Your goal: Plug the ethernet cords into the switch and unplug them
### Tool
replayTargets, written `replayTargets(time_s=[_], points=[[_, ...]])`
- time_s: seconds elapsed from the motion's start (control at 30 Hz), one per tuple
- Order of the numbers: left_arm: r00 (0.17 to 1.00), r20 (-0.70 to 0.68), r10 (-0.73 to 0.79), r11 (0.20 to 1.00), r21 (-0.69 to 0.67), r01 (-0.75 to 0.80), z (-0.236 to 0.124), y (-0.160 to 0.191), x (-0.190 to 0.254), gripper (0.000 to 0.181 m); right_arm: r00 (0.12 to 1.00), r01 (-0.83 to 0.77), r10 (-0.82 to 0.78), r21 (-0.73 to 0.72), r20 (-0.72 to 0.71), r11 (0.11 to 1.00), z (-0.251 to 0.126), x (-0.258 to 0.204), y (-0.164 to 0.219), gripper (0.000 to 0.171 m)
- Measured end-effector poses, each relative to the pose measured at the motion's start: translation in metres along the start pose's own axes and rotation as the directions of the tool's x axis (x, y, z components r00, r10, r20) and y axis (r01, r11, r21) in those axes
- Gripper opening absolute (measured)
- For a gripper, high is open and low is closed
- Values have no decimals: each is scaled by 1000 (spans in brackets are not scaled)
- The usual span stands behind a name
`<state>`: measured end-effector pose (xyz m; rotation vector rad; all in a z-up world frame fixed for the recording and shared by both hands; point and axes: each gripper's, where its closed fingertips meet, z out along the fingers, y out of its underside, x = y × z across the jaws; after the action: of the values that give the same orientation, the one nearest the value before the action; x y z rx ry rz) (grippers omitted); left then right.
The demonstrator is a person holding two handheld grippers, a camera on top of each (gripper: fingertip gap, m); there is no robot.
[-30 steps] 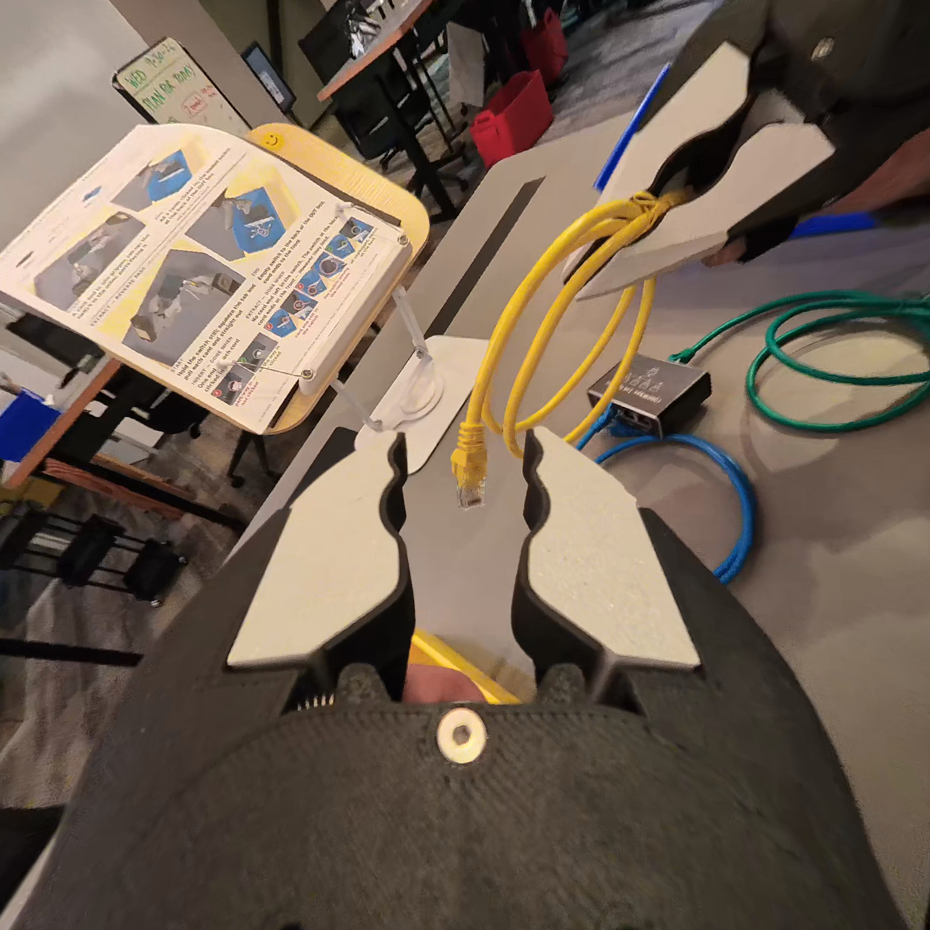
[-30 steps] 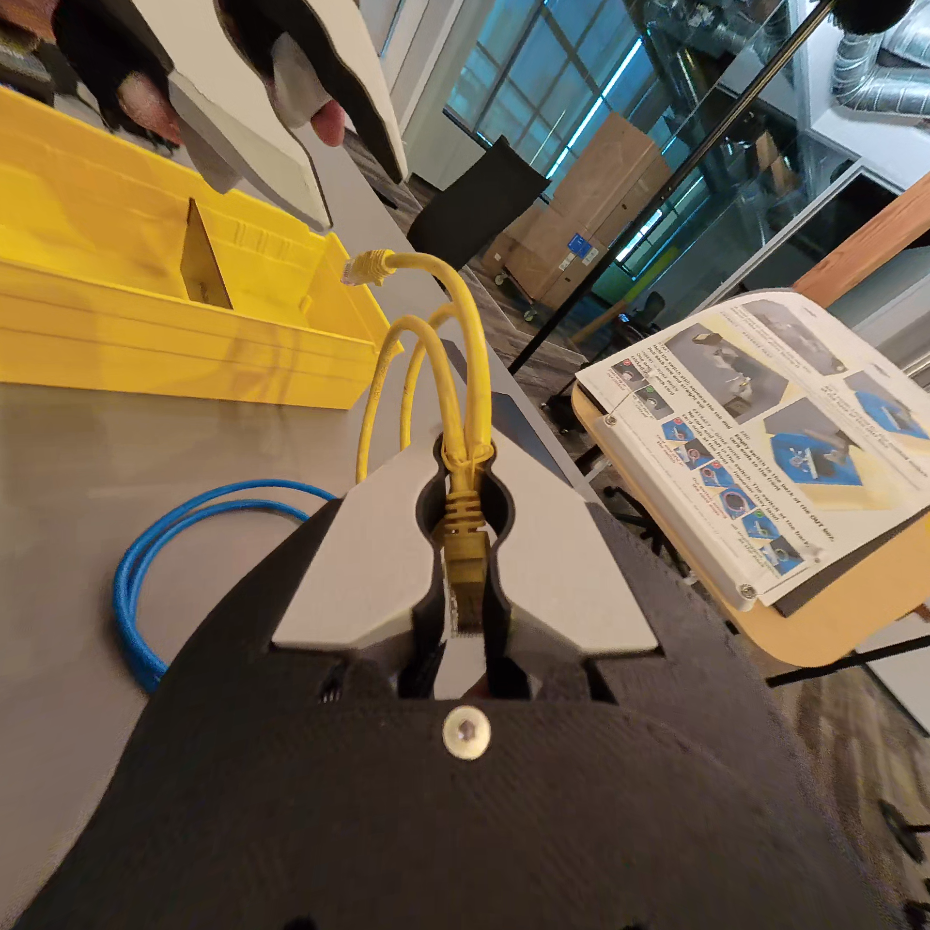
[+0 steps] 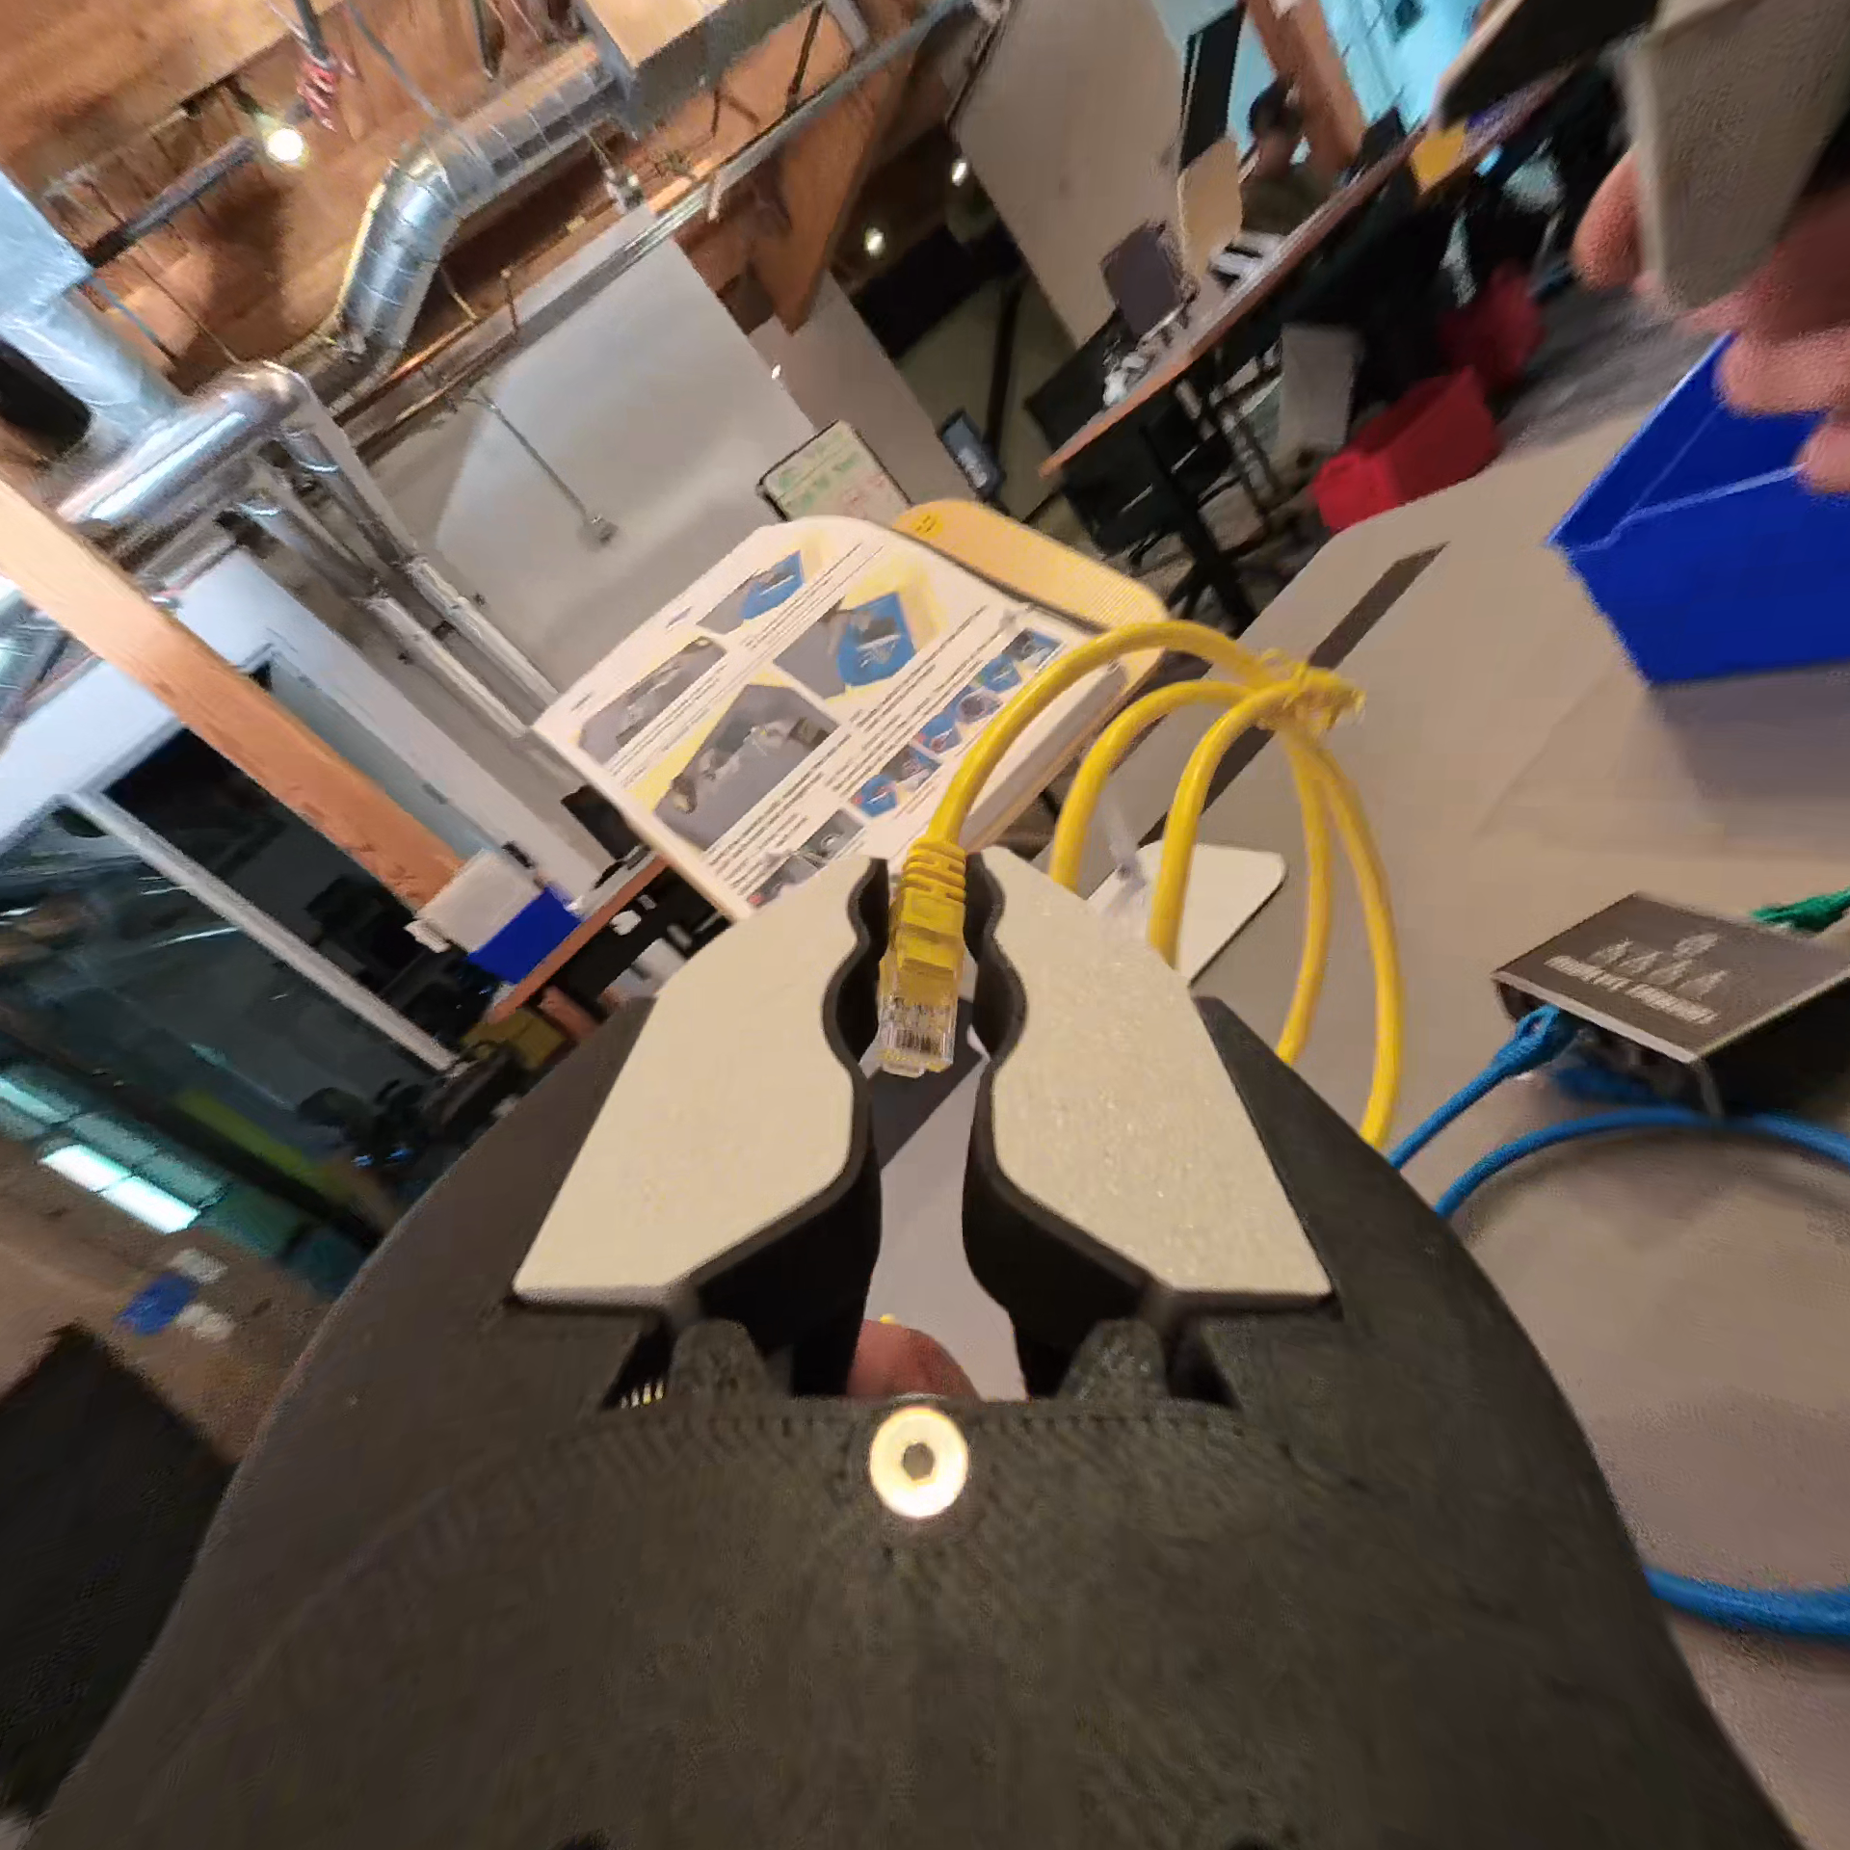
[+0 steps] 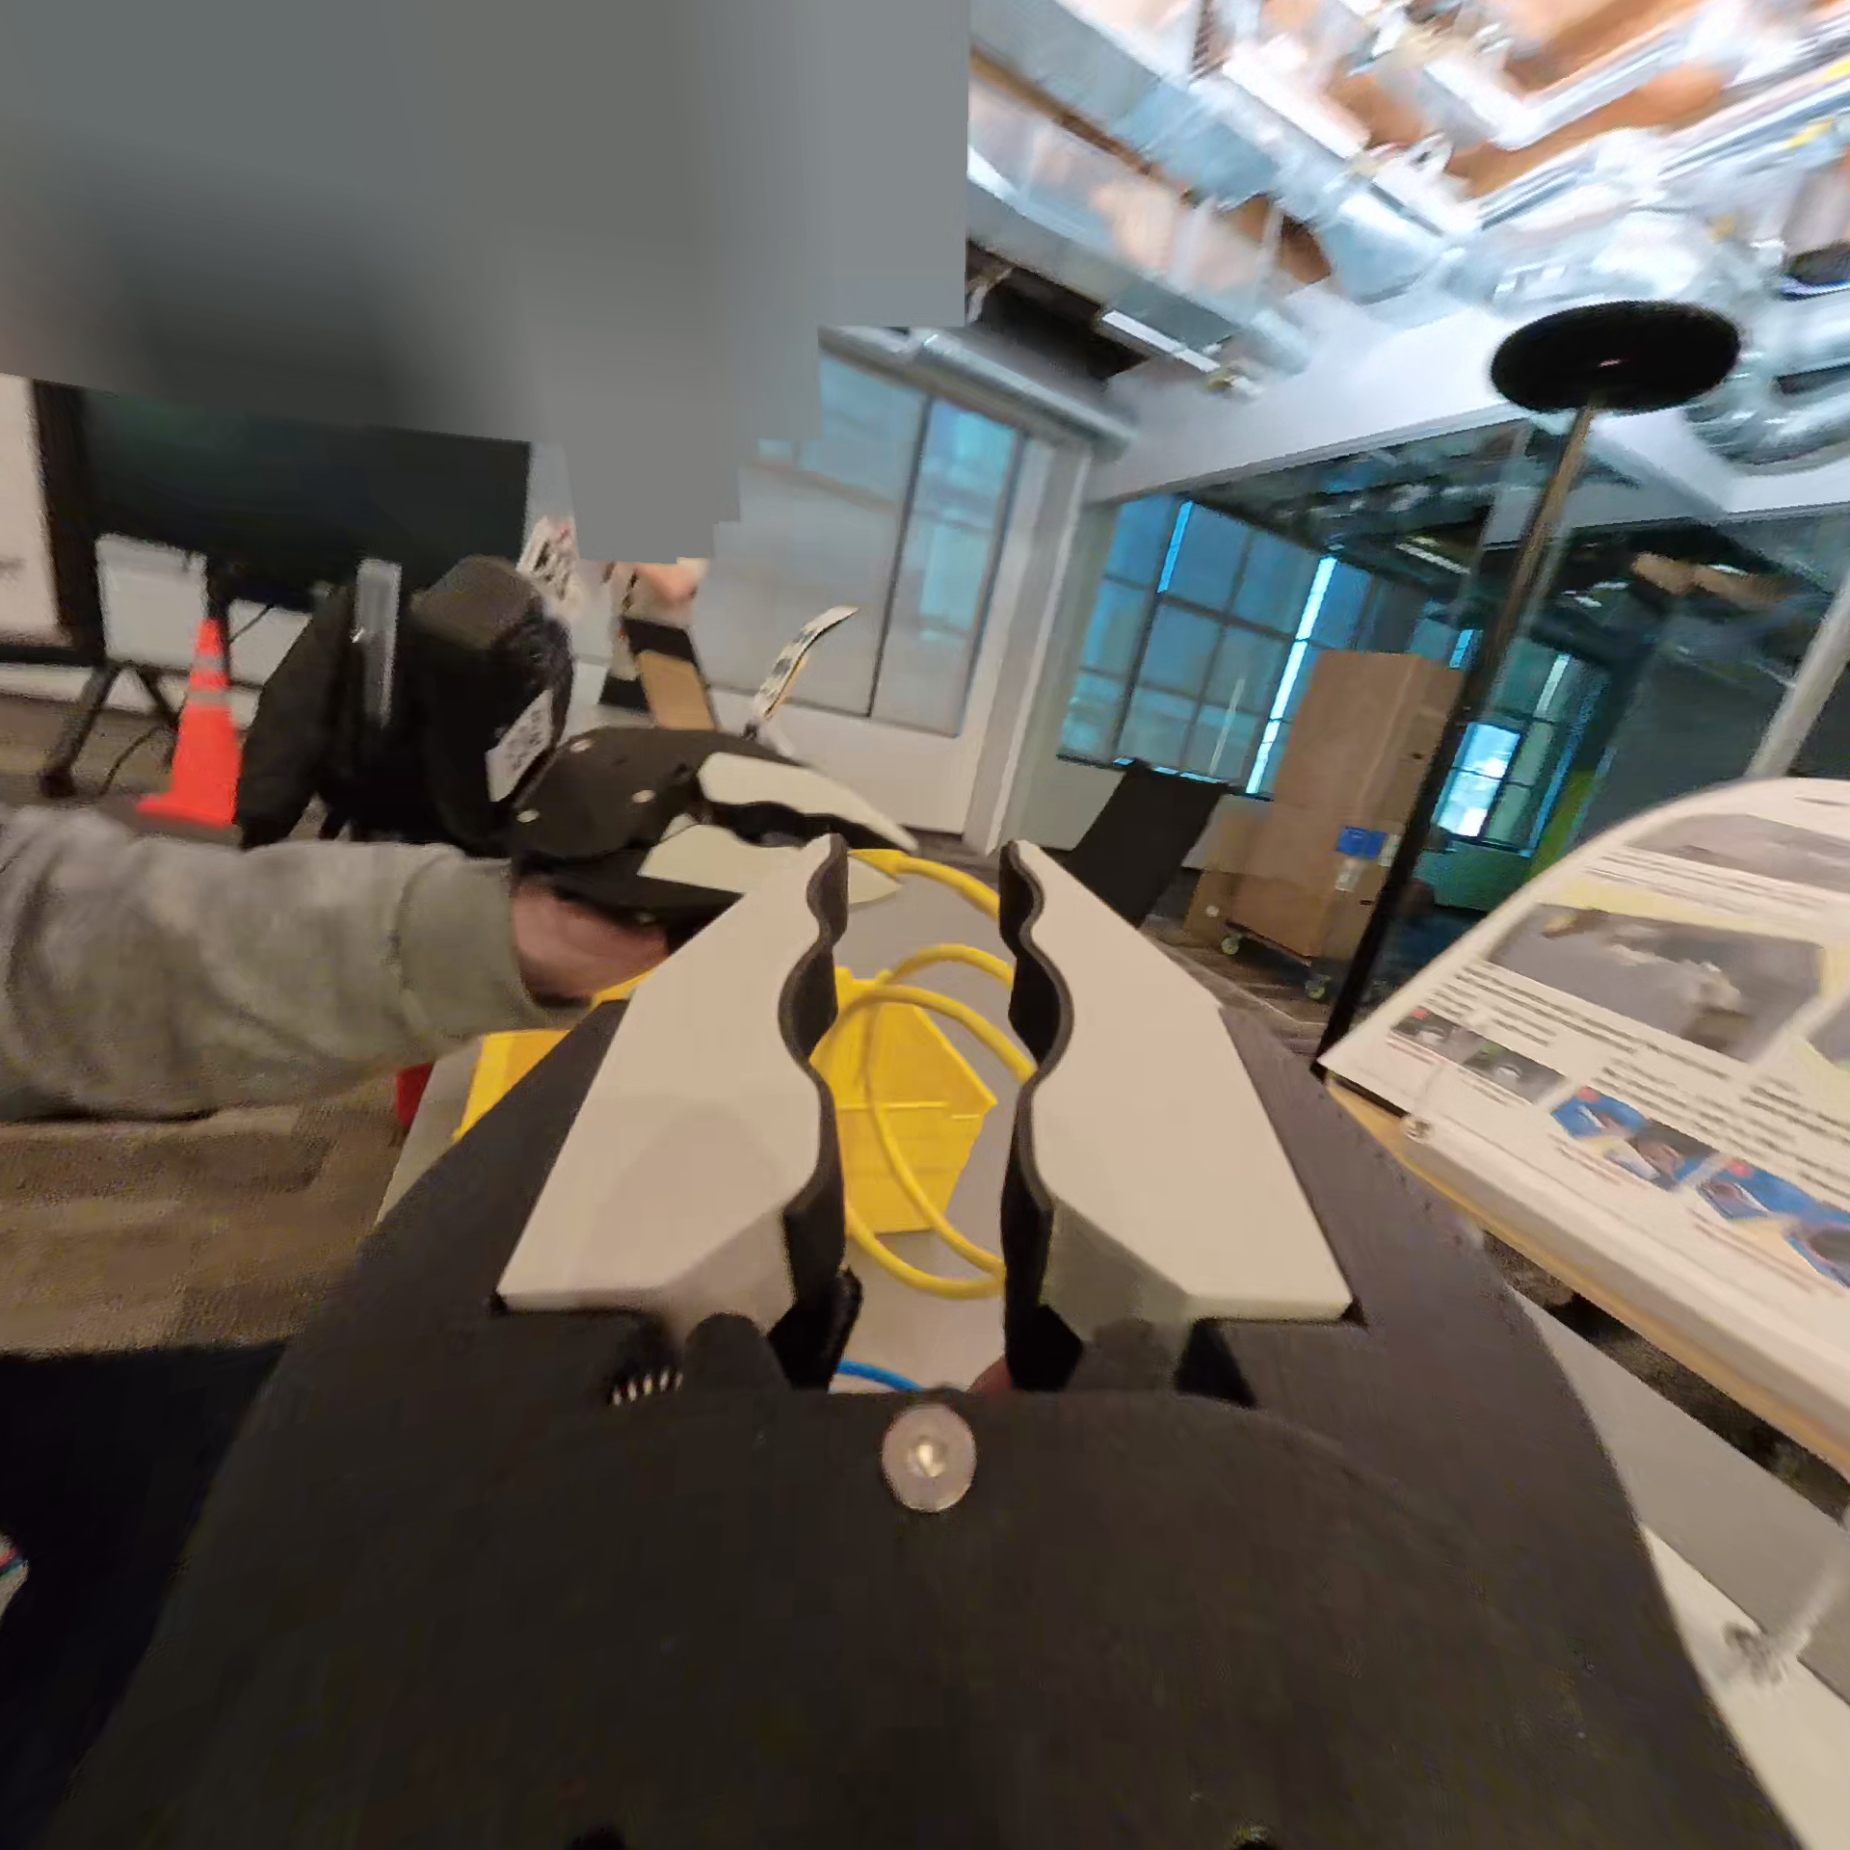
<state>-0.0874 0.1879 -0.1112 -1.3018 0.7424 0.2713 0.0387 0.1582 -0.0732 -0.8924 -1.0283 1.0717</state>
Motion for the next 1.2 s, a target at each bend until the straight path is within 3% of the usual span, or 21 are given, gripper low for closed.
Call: replayTargets(time_s=[0.13,0.23,0.33,0.4,0.47,0.57,0.7,0.9,1.03,1.1,1.2], points=[[997,-47,-53,997,45,55,-2,-10,3,14,992,-46,33,-102,-121,994,-10,34,30,26],[995,-95,-40,996,80,48,-4,-22,12,14,963,-185,142,-178,-230,966,-12,55,67,30],[992,-129,-13,992,125,29,-8,-40,20,14,888,-368,299,-148,-350,918,-23,79,97,15],[991,-134,-5,988,149,25,-11,-51,21,14,842,-432,393,-26,-369,901,-33,92,96,6],[986,-165,-26,981,183,57,-14,-63,24,14,825,-466,404,-71,-396,882,-37,97,111,8],[973,-209,-94,960,242,145,-19,-81,25,14,835,-526,467,-170,-291,833,-23,73,129,23],[960,-243,-138,941,270,204,-20,-90,31,14,814,-566,581,-258,-20,783,4,15,126,43],[934,-308,-182,950,192,248,-11,-73,49,14,918,-391,396,-90,36,916,18,2,79,50],[874,-382,-301,915,141,377,-3,-59,67,14,970,-241,241,-12,13,971,16,1,51,51],[847,-398,-353,898,109,426,2,-51,74,14,986,-165,165,4,0,986,15,-2,41,42],[792,-433,-430,861,67,504,6,-43,85,14,999,-31,31,-58,-6,998,17,-10,42,9]])
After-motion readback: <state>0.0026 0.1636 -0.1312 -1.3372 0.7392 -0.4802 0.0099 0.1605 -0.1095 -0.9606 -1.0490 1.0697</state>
